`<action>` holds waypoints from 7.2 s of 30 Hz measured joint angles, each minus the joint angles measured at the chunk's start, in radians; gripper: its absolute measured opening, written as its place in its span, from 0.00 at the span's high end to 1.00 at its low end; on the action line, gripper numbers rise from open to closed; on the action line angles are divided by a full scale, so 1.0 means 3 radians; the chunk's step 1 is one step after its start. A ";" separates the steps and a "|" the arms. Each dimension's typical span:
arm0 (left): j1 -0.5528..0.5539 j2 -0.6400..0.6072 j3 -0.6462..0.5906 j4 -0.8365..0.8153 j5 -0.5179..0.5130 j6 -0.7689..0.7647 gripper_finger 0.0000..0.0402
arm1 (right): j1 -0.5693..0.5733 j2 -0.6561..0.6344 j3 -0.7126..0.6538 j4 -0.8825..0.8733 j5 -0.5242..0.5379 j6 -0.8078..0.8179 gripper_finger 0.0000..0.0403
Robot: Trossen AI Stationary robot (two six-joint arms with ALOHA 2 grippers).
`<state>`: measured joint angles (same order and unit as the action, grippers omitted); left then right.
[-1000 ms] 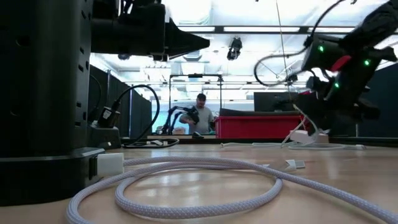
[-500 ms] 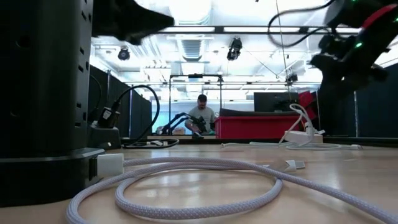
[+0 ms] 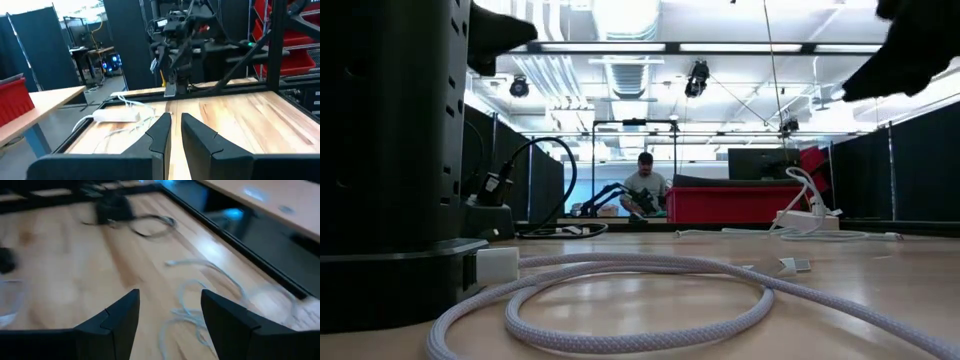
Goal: Insert USB
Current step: Return to Home Position
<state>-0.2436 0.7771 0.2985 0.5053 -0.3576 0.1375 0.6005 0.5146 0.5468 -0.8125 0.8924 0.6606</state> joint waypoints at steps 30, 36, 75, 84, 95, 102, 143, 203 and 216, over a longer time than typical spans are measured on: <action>-0.0176 -0.0118 -0.0007 0.0562 0.0067 0.0002 0.92 | -0.1929 -0.0608 -0.0302 0.2629 -0.2254 -0.2598 1.00; -0.0205 -0.0439 -0.0265 0.0555 0.0056 0.0187 0.92 | -0.1966 -0.1396 -0.0314 0.1759 -0.2367 -0.2167 1.00; 0.0402 -0.1702 -0.0968 -0.0843 0.0831 -0.0346 0.92 | -0.1703 -0.1708 -0.1629 0.2409 -0.2420 -0.2436 1.00; 0.0426 -0.2595 -0.0965 -0.1599 0.0976 -0.0458 0.92 | -0.1703 -0.1523 -0.1629 0.2359 -0.2389 -0.2323 1.00; 0.0416 -0.2590 -0.0967 -0.1605 0.0959 -0.0484 0.94 | -0.1705 -0.1404 -0.1630 0.2388 -0.2339 -0.2239 1.00; 0.0416 -0.2575 -0.0967 -0.1608 0.0958 -0.0442 0.94 | -0.1705 -0.1661 -0.1630 0.2422 -0.2273 -0.2282 1.00; 0.0416 -0.2338 -0.0966 -0.1584 0.0963 -0.0551 0.94 | -0.1697 -0.1699 -0.1790 0.2935 -0.2890 -0.2279 1.00; 0.0417 -0.2290 -0.0966 -0.1588 0.0965 -0.0551 0.94 | -0.1697 -0.1576 -0.1788 0.2751 -0.2889 -0.2028 1.00; 0.0417 -0.2290 -0.0966 -0.1588 0.0964 -0.0552 0.94 | -0.1697 -0.1576 -0.1788 0.2751 -0.2888 -0.2028 1.00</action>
<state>-0.1185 0.0902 0.0086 0.0288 -0.0685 -0.0280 0.0914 0.0418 0.0105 0.0128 0.0261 0.0521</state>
